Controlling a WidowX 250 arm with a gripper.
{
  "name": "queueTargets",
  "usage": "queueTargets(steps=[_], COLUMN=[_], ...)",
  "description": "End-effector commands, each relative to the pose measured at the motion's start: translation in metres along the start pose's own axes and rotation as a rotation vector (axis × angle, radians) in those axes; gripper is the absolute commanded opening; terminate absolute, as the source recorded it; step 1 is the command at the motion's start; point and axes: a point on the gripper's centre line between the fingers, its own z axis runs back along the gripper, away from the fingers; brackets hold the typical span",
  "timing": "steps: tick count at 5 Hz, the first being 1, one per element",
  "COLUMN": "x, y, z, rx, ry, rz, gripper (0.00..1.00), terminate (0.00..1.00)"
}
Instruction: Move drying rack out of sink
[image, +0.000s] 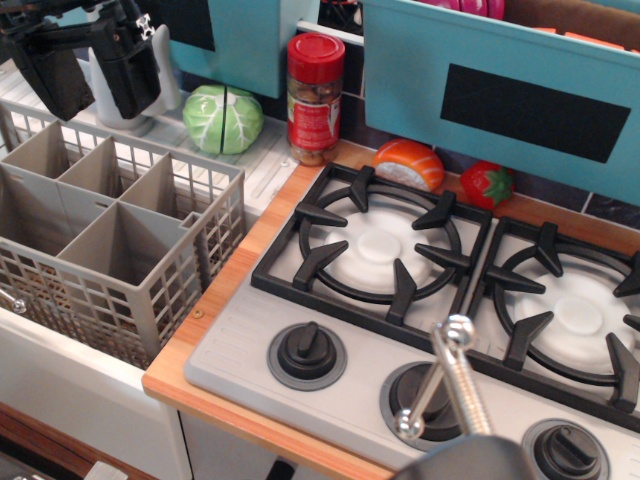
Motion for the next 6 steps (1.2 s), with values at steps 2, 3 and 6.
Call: queueTargets(steps=[2, 3, 6], x=[-0.004, -0.004, 0.009], y=[0.030, 0.057, 0.070], z=[-0.024, -0.051, -0.105], rx=[0.039, 0.073, 0.163], ry=[-0.002, -0.031, -0.027], rz=[-0.009, -0.008, 0.051], gripper=[1.00, 1.00, 1.00], terminate=[0.00, 0.00, 0.00])
